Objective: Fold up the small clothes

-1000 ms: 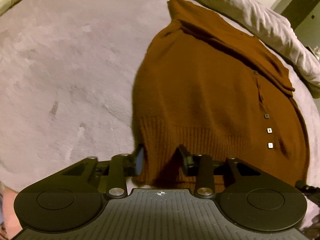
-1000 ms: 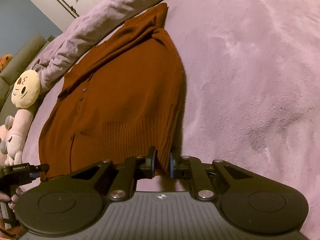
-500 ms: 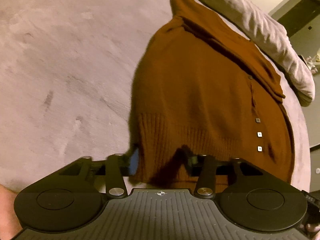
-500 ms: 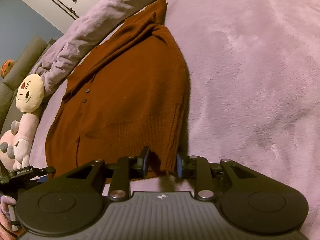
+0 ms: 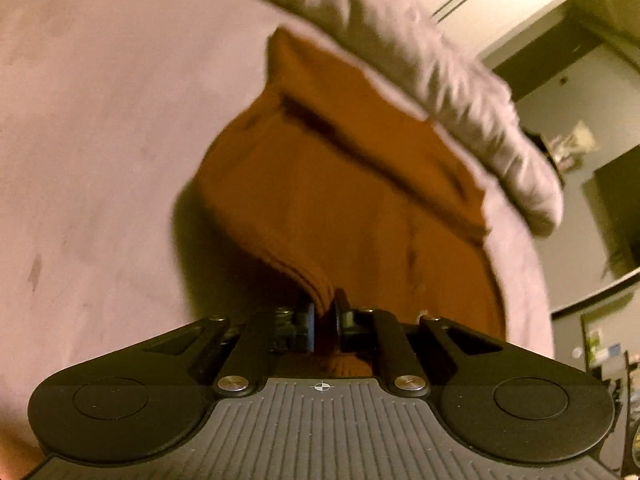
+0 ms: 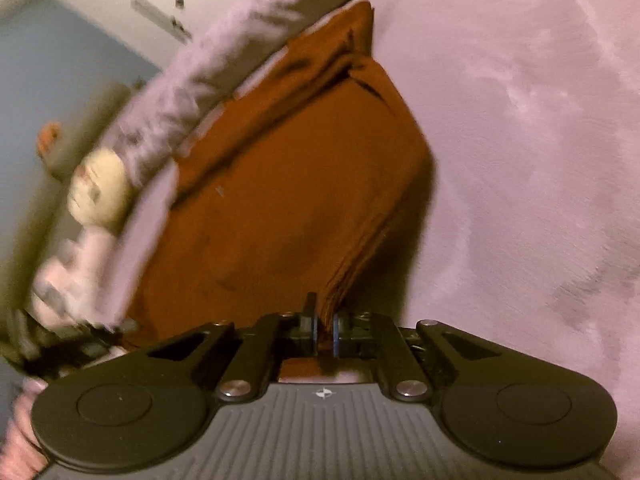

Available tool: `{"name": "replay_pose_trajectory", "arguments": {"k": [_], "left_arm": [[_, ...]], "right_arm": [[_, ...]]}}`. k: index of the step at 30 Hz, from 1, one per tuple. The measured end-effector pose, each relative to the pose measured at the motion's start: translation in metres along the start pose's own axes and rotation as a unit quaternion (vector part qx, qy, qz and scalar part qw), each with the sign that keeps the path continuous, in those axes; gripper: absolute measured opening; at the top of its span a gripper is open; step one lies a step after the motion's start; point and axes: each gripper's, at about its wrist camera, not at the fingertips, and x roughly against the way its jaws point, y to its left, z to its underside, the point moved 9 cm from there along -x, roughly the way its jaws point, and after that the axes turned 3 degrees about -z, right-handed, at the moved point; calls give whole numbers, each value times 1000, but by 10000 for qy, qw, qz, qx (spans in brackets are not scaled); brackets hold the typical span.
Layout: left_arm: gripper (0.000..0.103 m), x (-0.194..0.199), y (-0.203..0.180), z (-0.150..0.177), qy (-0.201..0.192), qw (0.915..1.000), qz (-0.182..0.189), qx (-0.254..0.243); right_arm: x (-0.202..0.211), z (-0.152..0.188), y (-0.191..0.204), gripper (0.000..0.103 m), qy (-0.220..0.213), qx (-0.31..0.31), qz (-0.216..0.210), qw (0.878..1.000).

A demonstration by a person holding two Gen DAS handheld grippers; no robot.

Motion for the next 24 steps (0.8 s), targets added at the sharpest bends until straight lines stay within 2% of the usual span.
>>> {"name": "replay_pose_trajectory", "arguments": {"k": [5,9,14,18,21,24], "left_arm": [[11,-5,-16,-53,-492,9988,-5,-18],[11,-16,-27,-96,-880,9959,-150,-159],[11,-43,-28,-134,-1005,9933,-480,-321],[11,-77,-21,-146,-956,9891,-952,-584],[12,-96,-15,-145,-851,9844,-1254,-894],[21,-105,-6,-144,-823,9804,-1511,-963]], "right_arm": [[-6,-52,22,5,-506,-80,-315,9982],[-23,-101,43,5,-903,407,-85,9950],[-53,-151,52,5,-1169,879,367,9886],[-84,-175,55,5,-1198,1370,835,9798],[-105,-180,51,5,-1094,1670,1104,9736],[-118,-179,45,10,-983,1955,1404,9656]]}}
